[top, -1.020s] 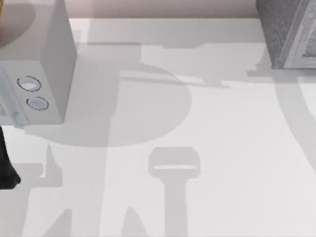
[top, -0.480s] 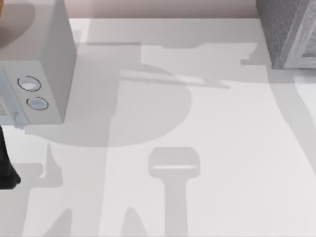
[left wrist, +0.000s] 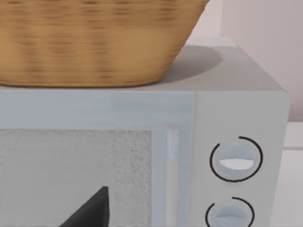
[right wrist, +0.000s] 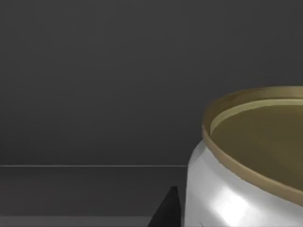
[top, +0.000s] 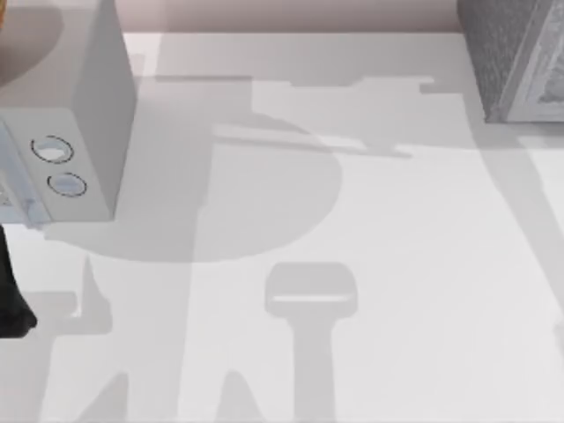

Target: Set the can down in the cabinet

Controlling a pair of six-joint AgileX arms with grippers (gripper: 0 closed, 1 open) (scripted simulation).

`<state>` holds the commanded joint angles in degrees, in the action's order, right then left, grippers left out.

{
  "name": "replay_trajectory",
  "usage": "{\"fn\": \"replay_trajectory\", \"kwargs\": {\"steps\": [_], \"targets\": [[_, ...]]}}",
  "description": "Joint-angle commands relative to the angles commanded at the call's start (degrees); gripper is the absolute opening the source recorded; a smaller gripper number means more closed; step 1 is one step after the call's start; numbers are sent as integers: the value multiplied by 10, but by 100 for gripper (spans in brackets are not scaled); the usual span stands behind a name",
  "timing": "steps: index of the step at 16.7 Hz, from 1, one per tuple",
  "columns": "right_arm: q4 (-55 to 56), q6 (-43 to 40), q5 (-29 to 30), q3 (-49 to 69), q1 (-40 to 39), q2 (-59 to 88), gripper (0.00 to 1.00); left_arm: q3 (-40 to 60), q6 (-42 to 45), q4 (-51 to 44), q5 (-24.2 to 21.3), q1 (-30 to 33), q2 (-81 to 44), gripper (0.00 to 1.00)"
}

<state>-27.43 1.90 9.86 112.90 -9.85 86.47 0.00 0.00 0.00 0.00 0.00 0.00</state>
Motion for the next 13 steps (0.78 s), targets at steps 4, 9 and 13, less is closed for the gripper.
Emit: {"fn": "replay_trajectory", "kwargs": {"steps": [4, 9, 13], "targets": [[-42, 1, -12, 172, 13, 122, 0, 0, 0, 0, 0, 0, 0, 100], [-92, -4, -23, 372, 33, 267, 0, 0, 0, 0, 0, 0, 0, 100], [-112, -8, -28, 448, 42, 327, 0, 0, 0, 0, 0, 0, 0, 100]]}}
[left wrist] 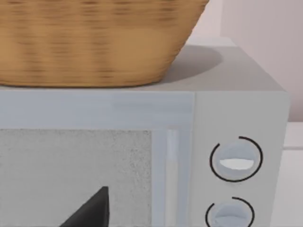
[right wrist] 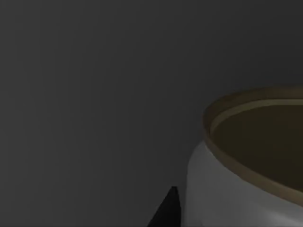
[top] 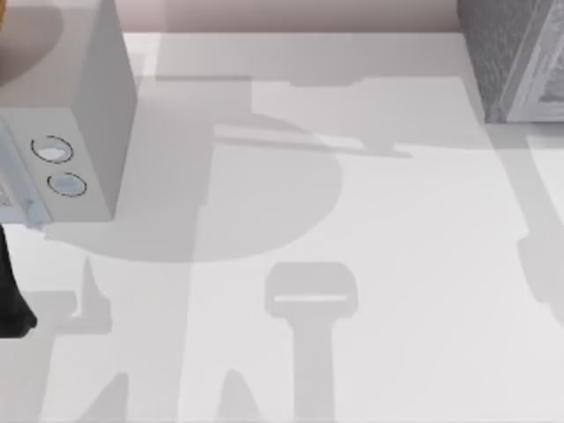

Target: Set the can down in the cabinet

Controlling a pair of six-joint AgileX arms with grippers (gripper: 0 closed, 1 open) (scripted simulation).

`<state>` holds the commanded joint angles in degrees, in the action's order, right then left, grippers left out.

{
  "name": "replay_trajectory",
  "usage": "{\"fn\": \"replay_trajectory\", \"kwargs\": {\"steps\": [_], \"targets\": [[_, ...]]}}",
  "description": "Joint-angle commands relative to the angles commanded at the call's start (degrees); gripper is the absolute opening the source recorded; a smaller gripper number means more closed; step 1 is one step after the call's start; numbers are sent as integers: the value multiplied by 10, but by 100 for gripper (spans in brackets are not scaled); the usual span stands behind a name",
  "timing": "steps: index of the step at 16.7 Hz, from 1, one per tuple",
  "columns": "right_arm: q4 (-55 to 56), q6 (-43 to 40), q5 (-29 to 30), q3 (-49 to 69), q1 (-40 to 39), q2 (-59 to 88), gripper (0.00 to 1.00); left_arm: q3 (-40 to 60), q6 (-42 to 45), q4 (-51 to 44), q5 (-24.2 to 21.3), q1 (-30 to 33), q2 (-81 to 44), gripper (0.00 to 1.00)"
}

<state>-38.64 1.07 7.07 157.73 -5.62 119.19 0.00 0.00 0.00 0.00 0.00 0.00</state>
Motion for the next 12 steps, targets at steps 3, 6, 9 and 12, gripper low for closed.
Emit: {"fn": "replay_trajectory", "kwargs": {"steps": [3, 6, 9, 12], "targets": [[-1, 0, 0, 4, 1, 3, 0, 0, 0, 0, 0, 0, 0, 100], [-1, 0, 0, 4, 1, 3, 8, 0, 0, 0, 0, 0, 0, 100], [-1, 0, 0, 4, 1, 3, 30, 0, 0, 0, 0, 0, 0, 100], [-1, 0, 0, 4, 1, 3, 53, 0, 0, 0, 0, 0, 0, 100]]}}
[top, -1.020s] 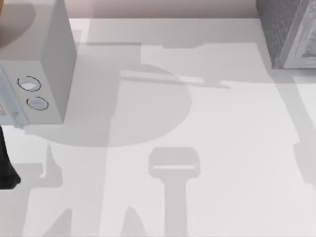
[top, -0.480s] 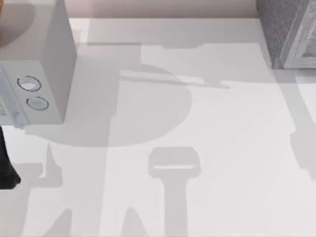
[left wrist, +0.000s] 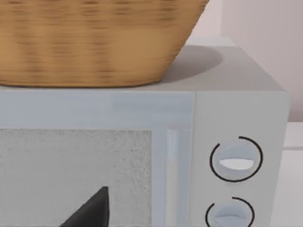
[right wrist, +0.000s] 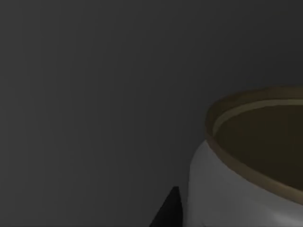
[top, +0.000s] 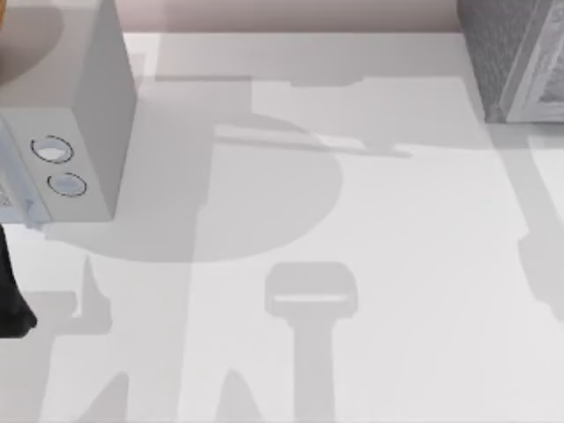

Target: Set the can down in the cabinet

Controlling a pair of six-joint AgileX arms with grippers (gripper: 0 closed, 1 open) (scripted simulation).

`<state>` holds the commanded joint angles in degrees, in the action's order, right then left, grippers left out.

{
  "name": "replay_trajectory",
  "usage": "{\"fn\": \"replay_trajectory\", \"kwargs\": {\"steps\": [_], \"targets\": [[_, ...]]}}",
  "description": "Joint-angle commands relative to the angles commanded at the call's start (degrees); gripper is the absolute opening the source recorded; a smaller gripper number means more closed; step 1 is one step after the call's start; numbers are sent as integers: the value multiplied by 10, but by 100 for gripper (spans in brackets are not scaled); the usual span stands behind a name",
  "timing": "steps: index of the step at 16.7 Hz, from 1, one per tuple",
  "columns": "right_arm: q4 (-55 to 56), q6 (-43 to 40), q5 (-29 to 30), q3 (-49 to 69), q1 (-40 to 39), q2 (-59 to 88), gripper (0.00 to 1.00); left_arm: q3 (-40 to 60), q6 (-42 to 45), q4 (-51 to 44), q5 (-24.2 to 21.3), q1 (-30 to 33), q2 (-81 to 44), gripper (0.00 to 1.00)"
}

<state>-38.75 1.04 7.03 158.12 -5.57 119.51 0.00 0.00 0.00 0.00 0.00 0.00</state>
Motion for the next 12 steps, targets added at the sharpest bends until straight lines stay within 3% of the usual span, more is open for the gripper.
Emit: {"fn": "replay_trajectory", "kwargs": {"steps": [6, 12], "targets": [[0, 0, 0, 0, 0, 0, 98, 0, 0, 0, 0, 0, 0, 100], [0, 0, 0, 0, 0, 0, 100, 0, 0, 0, 0, 0, 0, 100]]}}
